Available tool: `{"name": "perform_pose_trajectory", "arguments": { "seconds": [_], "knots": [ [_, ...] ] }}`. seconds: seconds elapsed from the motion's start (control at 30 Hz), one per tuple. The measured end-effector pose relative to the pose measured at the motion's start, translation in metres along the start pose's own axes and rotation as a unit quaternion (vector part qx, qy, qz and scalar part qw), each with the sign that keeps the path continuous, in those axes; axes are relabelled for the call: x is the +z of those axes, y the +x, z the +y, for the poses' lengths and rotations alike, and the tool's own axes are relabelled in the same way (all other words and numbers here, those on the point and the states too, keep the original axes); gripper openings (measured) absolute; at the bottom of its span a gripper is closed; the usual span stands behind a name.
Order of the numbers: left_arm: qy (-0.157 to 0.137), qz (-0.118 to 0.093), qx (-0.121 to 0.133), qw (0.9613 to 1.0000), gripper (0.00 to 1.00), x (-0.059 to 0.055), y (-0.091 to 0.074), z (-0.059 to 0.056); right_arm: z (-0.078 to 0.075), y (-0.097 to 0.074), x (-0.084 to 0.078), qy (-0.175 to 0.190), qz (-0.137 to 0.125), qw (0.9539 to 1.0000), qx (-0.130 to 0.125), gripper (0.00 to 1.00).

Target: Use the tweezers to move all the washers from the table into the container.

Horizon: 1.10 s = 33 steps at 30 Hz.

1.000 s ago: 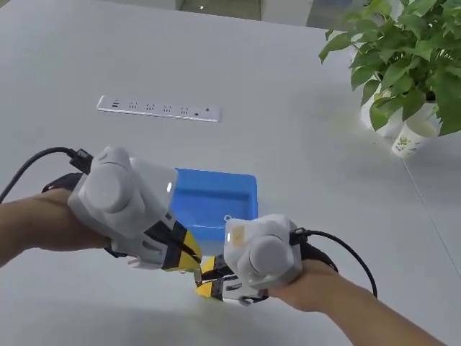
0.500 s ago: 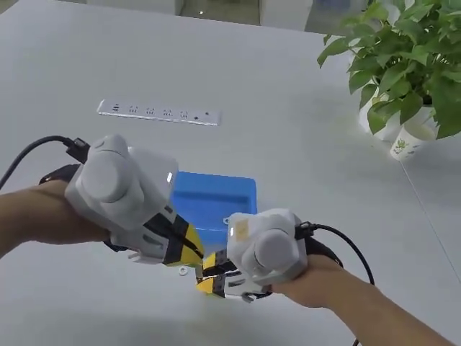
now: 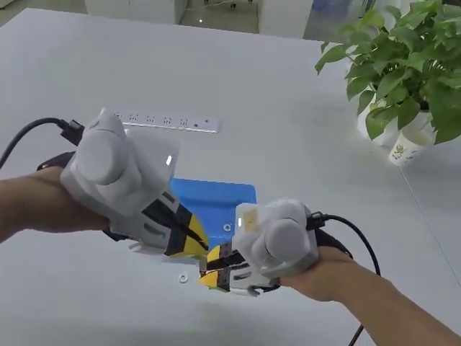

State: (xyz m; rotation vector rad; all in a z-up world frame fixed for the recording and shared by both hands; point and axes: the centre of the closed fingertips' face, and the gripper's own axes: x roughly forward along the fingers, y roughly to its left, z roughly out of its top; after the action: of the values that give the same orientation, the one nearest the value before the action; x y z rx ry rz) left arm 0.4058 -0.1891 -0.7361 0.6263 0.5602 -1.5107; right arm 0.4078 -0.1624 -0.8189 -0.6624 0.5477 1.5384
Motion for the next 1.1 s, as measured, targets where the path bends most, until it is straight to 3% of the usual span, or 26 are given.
{"name": "perform_pose_trajectory", "arguments": {
  "seconds": [0.4, 1.1],
  "knots": [
    [0.016, -0.004, 0.014, 0.9998, 0.05, 0.016, -0.009, 0.025, -0.029, -0.017, 0.007, -0.014, 0.002, 0.9997, -0.022, 0.11],
    [0.020, 0.003, 0.020, 0.9996, 0.05, 0.014, -0.003, 0.076, -0.082, -0.020, -0.004, -0.003, -0.005, 0.9989, -0.046, 0.11]
  ]
}}
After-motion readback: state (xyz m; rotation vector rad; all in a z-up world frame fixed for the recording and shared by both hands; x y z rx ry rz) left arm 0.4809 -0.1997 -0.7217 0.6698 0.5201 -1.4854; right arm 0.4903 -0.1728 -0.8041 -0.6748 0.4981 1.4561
